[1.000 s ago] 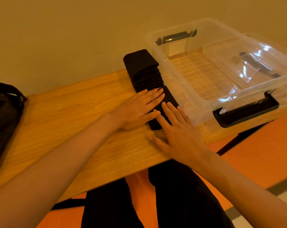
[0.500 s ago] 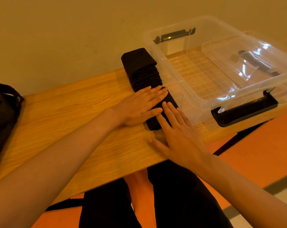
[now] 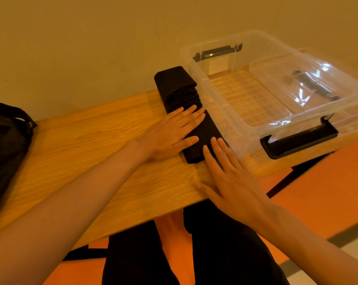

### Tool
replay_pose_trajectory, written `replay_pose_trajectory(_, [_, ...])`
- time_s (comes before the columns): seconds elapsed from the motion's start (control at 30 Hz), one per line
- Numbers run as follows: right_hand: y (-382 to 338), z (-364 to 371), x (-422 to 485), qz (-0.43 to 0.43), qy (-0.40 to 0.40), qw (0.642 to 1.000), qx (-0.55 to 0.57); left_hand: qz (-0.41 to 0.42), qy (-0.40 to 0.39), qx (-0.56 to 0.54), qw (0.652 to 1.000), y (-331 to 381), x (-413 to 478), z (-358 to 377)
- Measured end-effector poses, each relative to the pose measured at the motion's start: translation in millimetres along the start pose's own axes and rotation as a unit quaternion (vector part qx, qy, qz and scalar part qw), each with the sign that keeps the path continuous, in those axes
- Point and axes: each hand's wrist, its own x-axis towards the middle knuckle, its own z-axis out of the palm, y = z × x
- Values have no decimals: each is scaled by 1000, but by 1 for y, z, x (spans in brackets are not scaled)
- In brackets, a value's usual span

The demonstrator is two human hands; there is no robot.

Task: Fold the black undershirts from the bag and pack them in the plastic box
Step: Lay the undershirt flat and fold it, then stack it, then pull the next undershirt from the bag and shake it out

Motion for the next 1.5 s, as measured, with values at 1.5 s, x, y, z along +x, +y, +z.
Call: replay_pose_trajectory(1.5, [-444, -8, 253, -304, 9, 944, 127, -616, 241, 142, 736, -35, -462, -23])
